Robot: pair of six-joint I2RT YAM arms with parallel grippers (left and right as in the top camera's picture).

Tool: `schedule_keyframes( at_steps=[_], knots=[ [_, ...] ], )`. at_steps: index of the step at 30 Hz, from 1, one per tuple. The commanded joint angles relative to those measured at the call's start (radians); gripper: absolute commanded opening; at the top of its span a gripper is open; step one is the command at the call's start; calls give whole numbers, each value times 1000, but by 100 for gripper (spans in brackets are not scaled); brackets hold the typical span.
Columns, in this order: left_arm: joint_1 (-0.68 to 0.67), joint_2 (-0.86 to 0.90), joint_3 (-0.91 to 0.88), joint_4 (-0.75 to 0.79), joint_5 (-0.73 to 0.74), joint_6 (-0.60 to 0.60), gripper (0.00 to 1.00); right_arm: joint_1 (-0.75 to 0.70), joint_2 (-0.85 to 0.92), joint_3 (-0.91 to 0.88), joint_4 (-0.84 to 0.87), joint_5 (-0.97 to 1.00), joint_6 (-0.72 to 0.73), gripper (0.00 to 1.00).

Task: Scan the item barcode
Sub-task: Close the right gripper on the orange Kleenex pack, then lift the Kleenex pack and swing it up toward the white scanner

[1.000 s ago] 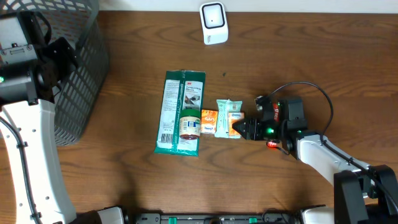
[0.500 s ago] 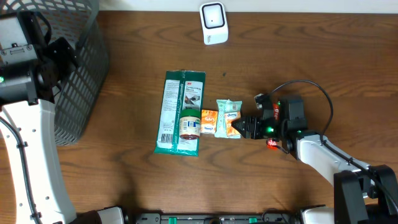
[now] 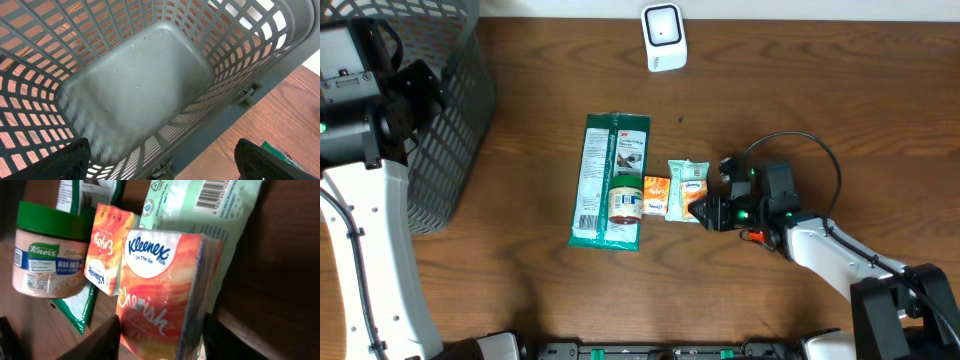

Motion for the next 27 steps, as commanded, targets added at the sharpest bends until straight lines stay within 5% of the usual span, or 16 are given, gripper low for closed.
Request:
schedule_keyframes(
  at_steps=[1,3,4,14,27],
  knots=[
    [5,-1,6,0,-13,10,92,16,2,-6,11,31,-11,28],
    [5,-1,6,-1,-13,10,92,16,2,-6,14,29,-6,5],
    [5,-1,6,0,-13,10,92,16,2,-6,14,29,-3,1],
    [5,-1,6,0,-13,10,92,15,-36,40,-32,-8,-5,1],
    [5,-1,6,0,-13,10,93,3,-151,393,-572,181,-134,1]
  ],
)
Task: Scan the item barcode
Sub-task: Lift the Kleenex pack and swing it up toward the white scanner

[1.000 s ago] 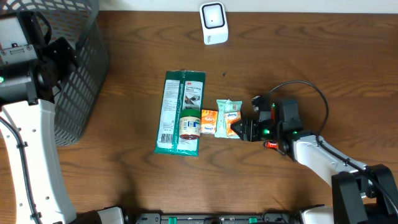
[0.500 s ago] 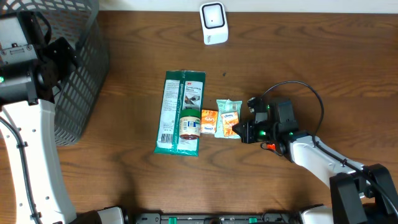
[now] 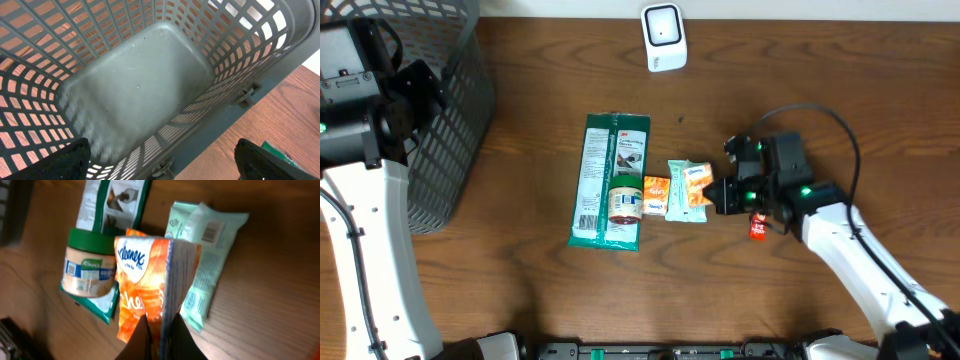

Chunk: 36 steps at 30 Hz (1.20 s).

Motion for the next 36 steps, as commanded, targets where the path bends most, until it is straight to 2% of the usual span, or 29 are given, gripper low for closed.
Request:
schedule_keyframes(
  at_steps=[1,5,16,24,31,36],
  knots=[
    [5,-1,6,0,-13,10,93,-1,-19,117,-104,89,-76,1],
    [5,-1,6,0,-13,10,92,-1,-19,221,-222,134,-98,1],
    [5,-1,6,-1,-13,10,92,-1,-19,299,-256,216,-97,1],
    [5,-1,6,-1,-13,10,92,-2,-1,496,-373,306,-109,1],
    [5,-1,6,0,-13,10,92,2,129,857,-613,461,-109,1],
    [5,-1,6,-1,-13,10,92,30,350,1296,-816,556,-108,1]
  ],
)
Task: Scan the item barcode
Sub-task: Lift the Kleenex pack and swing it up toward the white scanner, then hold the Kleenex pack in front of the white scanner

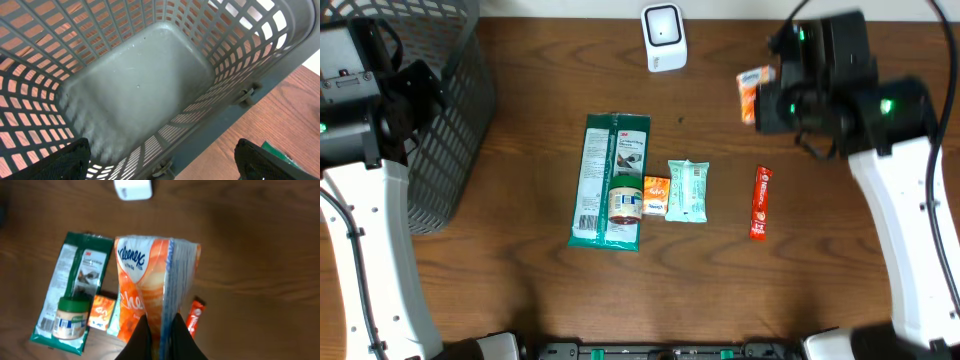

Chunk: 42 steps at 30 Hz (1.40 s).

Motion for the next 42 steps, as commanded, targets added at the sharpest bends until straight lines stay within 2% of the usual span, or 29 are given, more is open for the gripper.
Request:
schedule_keyframes(
  at_steps=[1,5,8,15,27,30,36,42],
  knots=[
    [5,-1,6,-1,-13,10,92,32,159,301,-97,114,-10,1],
    [5,-1,6,0,-13,10,93,61,319,569,-135,214,-10,1],
    [5,-1,6,-1,-13,10,93,85,409,657,-47,251,-45,1],
    [5,-1,6,-1,-13,10,92,146,608,659,231,372,-82,1],
    [5,-1,6,0,-13,10,92,209,982,659,572,619,-323,1],
    [5,-1,6,-1,-13,10,92,217,1025,659,621,628,-395,1],
    [5,-1,6,-1,-13,10,92,222,1058,657,674,628,-399,1],
    [5,-1,6,-1,-13,10,92,222,1059,655,648,613,-399,1]
  ],
)
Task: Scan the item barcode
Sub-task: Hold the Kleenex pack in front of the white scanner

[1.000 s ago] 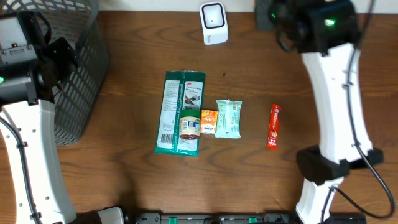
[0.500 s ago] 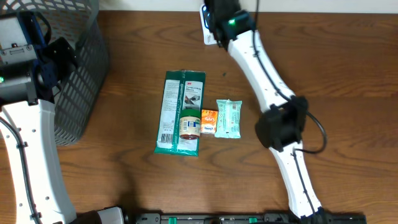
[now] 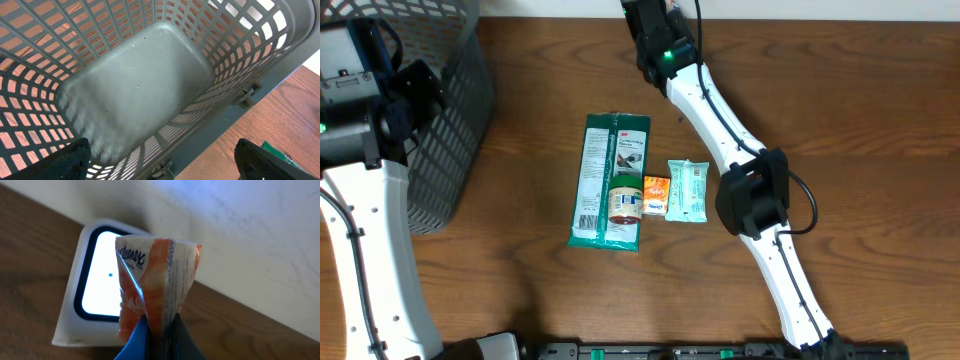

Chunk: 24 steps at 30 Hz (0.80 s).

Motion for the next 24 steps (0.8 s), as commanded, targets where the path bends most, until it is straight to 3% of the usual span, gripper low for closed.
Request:
schedule_keyframes(
  at_steps=[1,17,24],
  knots=[
    [5,-1,6,0,-13,10,92,7,11,7,-24,18,-16,1],
    [5,-1,6,0,-13,10,92,6,6,2,-56,18,-6,1],
    [5,-1,6,0,-13,10,93,2,-111,3,-114,12,105,1]
  ],
)
